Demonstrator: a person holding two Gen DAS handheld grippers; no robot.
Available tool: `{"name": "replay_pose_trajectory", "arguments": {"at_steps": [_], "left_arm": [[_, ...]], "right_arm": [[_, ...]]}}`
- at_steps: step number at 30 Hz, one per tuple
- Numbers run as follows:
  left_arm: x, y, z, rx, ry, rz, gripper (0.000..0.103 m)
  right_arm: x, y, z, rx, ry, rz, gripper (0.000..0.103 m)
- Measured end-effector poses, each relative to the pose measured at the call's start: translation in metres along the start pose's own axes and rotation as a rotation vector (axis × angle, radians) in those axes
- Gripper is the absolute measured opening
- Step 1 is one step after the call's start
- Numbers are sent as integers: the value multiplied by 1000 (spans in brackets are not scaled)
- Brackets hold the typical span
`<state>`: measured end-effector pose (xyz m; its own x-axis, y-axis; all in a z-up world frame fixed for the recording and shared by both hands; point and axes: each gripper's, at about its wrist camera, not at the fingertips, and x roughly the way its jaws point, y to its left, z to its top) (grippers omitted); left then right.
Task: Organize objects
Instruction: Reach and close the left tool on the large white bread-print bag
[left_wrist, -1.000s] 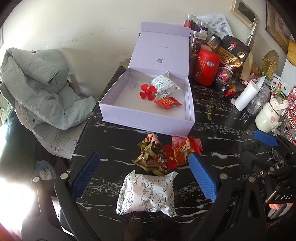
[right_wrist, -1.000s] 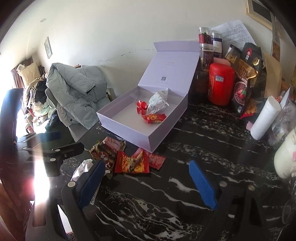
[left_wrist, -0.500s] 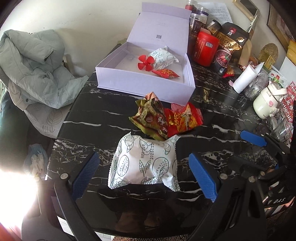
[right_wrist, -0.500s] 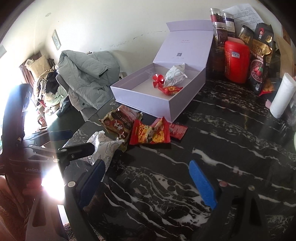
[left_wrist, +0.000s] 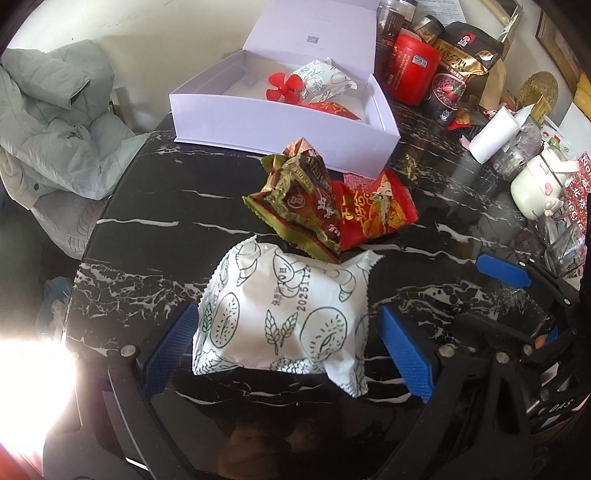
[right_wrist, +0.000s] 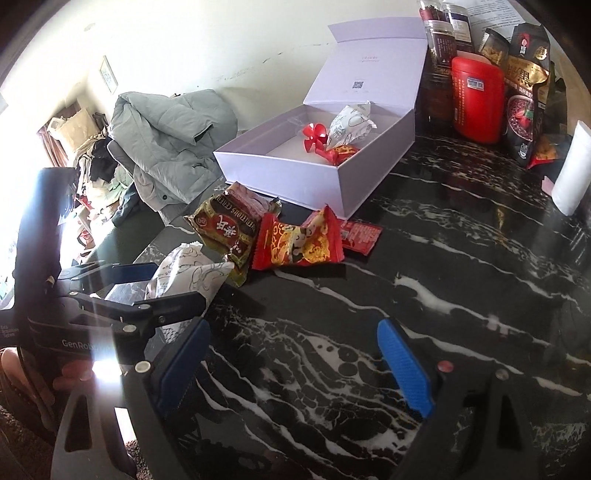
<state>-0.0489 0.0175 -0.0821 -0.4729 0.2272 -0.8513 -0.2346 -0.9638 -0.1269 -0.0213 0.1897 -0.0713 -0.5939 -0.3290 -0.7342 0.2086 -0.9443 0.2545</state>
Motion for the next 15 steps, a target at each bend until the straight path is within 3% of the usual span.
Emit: {"name": "replay_pose_trajectory", "arguments": {"at_steps": [10,15], "left_arm": [[20,24,8,-33,39,-23,97],[23,25,10,17,34,-11,94]], "right_arm": [[21,4,12,-37,-6,-1,93],[32,11,23,-84,-29,-18,93]]}}
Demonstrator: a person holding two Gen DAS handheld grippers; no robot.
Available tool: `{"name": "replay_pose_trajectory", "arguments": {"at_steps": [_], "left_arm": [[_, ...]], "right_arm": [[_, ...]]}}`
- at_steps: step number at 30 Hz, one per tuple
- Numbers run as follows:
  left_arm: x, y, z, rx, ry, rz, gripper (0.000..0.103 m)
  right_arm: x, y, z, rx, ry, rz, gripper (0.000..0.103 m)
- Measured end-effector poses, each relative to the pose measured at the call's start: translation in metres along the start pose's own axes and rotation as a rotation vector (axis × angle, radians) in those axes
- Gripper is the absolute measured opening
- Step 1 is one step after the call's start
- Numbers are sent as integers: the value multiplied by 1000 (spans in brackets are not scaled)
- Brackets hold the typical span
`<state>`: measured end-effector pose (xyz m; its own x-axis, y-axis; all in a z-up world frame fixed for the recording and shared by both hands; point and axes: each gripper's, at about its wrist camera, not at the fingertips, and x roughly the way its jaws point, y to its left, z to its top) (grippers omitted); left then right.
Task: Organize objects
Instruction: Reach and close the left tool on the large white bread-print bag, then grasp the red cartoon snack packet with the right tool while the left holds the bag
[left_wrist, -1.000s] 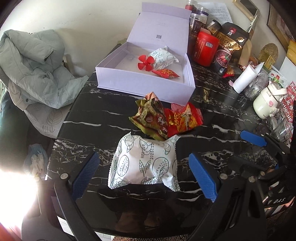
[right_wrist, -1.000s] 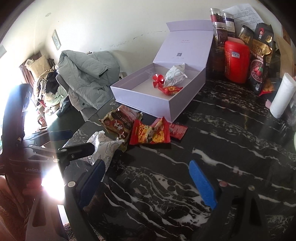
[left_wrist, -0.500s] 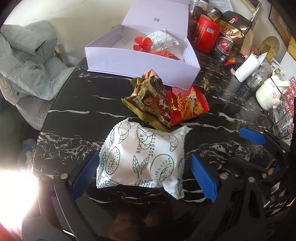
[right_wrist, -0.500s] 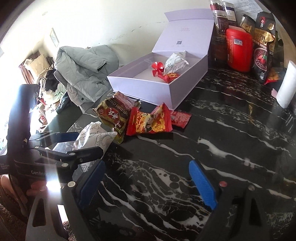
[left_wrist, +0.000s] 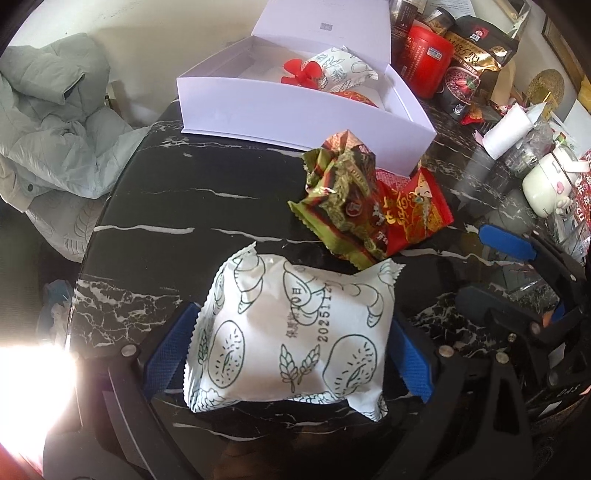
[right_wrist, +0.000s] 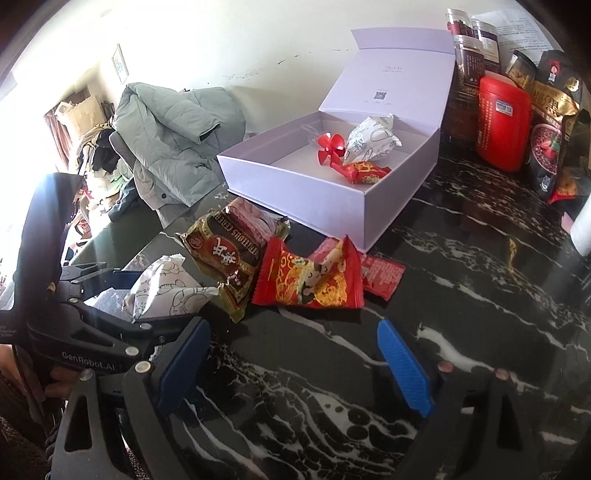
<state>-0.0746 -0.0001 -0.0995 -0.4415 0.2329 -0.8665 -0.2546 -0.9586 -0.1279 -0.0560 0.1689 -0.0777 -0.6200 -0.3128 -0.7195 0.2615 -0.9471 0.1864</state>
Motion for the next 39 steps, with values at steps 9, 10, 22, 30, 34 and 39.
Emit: {"name": "replay_pose_trajectory", "arguments": {"at_steps": [9,10,22,30,34,39], "left_arm": [[2,10,11,11,-23,18,83],[3,12,12,6,-23,19,83],[9,16,16,12,-39,73,83],[4,19,13,-21,-32,67,83],[2,17,8,-24,-30,73,83],[-2,12,3,-22,-27,74,80]], "right_arm": [[17,-7,25,-16,-53,-52,93],[19,-7,27,-17,-53,-41,93],[50,-4,28,-47,59,-47,63],[39,-8,22,-8,42,-51,45],[26,-8,13,-9,35,-56,40],[11,-11,0,1,36,-61,38]]}}
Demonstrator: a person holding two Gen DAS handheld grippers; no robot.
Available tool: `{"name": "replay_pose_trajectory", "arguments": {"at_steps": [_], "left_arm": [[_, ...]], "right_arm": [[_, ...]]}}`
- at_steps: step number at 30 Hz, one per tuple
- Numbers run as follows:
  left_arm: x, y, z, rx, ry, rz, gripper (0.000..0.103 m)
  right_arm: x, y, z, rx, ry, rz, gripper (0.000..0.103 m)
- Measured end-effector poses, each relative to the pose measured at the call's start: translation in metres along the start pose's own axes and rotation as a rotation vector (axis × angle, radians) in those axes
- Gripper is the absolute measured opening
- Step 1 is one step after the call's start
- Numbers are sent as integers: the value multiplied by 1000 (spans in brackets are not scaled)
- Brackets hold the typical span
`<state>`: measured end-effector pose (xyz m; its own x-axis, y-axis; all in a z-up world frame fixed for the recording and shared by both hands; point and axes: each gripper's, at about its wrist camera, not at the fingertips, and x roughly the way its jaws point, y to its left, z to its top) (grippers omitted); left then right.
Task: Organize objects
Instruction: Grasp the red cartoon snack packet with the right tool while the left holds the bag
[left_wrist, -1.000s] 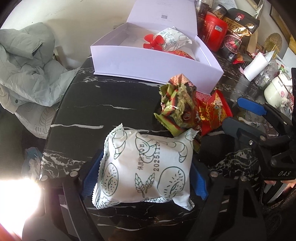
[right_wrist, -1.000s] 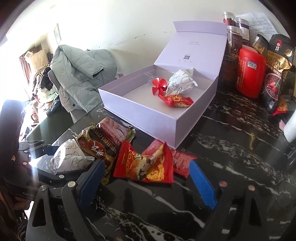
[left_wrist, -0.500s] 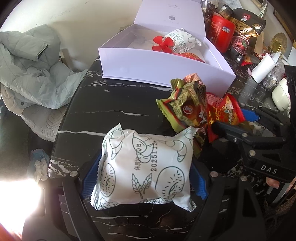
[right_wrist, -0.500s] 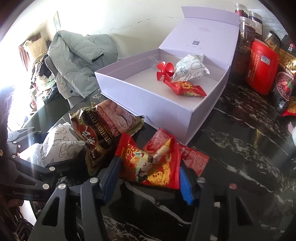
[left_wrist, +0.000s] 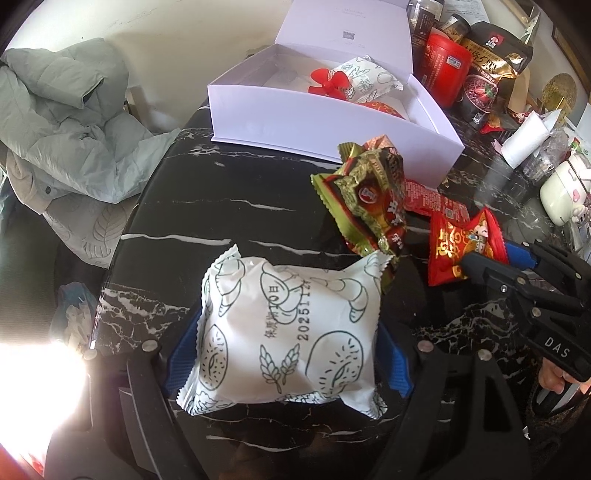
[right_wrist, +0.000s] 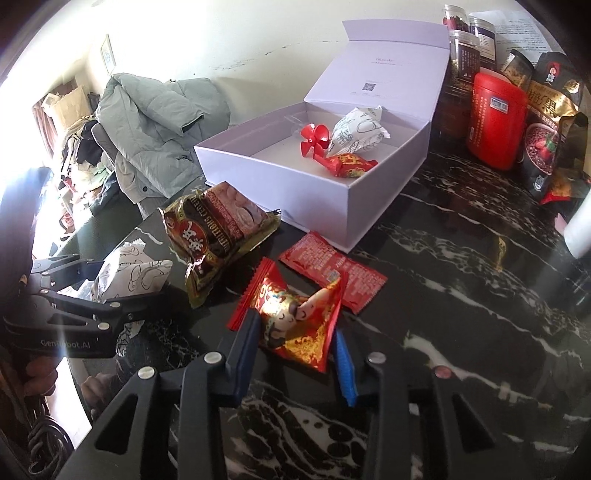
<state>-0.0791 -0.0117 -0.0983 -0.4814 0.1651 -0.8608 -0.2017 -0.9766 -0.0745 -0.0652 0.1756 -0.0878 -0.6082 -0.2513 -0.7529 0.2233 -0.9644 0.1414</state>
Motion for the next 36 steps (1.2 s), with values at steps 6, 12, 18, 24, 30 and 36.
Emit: {"name": "replay_pose_trajectory", "arguments": {"at_steps": [6,12,18,24,30,36], "left_arm": [[-4,-10,-8,21,5,-28,80],[-6,-14,-11,25,1,-23,80],[-8,-12,-14,18,3,-25,80],[-8,-12,-15,22,-1,-21,80],[-7,-15,-15,46,-9,0,80],[-7,-18,-14,52,1,31,76]], "right_arm": [[-12,-1,-13,27,20,6,39],[-8,1,-20,33,37,-2,74],[3,12,-5,-12,40,1,76],[14,10,-2,-48,59,-47,76],[16,15,-4,-62,48,-76,70],[10,8,-5,-25,25,-110,32]]}}
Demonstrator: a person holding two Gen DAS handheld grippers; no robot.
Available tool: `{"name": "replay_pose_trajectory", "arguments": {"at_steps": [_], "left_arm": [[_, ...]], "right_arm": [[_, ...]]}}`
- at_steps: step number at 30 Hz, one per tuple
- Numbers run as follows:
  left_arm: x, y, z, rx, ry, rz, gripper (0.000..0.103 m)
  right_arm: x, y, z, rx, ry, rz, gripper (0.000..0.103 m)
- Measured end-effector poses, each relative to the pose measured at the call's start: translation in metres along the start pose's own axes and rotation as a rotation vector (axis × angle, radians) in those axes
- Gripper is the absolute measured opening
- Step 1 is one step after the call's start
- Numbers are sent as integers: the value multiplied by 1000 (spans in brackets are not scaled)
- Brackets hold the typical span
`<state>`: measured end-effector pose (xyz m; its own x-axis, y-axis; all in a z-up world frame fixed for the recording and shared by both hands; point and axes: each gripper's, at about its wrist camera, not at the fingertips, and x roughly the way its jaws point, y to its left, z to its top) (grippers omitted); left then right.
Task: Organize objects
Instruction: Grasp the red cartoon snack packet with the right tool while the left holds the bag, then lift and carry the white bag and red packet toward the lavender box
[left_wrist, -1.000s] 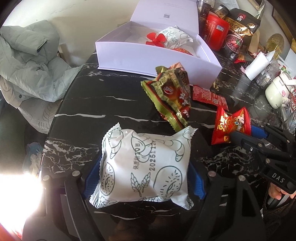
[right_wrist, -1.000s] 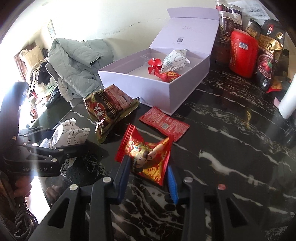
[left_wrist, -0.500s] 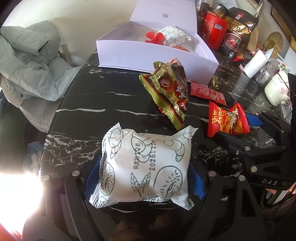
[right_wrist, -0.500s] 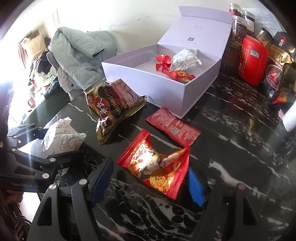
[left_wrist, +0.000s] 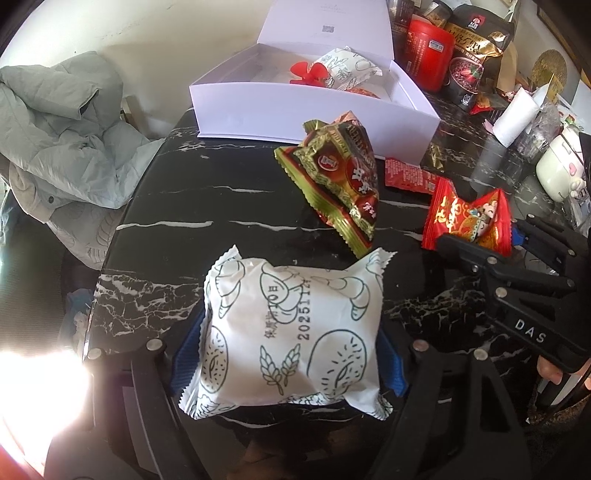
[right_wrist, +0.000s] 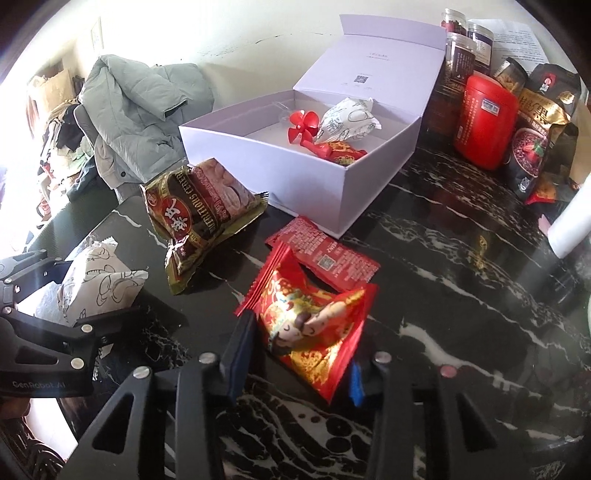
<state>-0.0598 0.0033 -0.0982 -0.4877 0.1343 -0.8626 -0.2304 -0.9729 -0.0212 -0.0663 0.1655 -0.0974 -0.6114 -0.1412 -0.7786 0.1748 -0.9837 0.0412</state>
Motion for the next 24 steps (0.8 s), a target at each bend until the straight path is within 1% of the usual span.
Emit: {"name": "replay_pose_trajectory", "arguments": {"at_steps": [3,6,10,14,24], "left_arm": [[-1,2,0,-11,3,-1,73],[-3,4,1,-25,11,-15,72],[-6,5,1,-37,15,-28,71],[-12,4,3,-35,-1,-33,71],[-28,-1,9,-18,-41,-18,71]], "right_arm": [[-3,-4,-2,17,-2,23,25],[-6,-6,-5,37,-5,60,23],[-10,-9,-8,51,-9,68,23],[-16,-12,-12,65,-12,82,22],[-37,-13,-12,58,-56,107,22]]}}
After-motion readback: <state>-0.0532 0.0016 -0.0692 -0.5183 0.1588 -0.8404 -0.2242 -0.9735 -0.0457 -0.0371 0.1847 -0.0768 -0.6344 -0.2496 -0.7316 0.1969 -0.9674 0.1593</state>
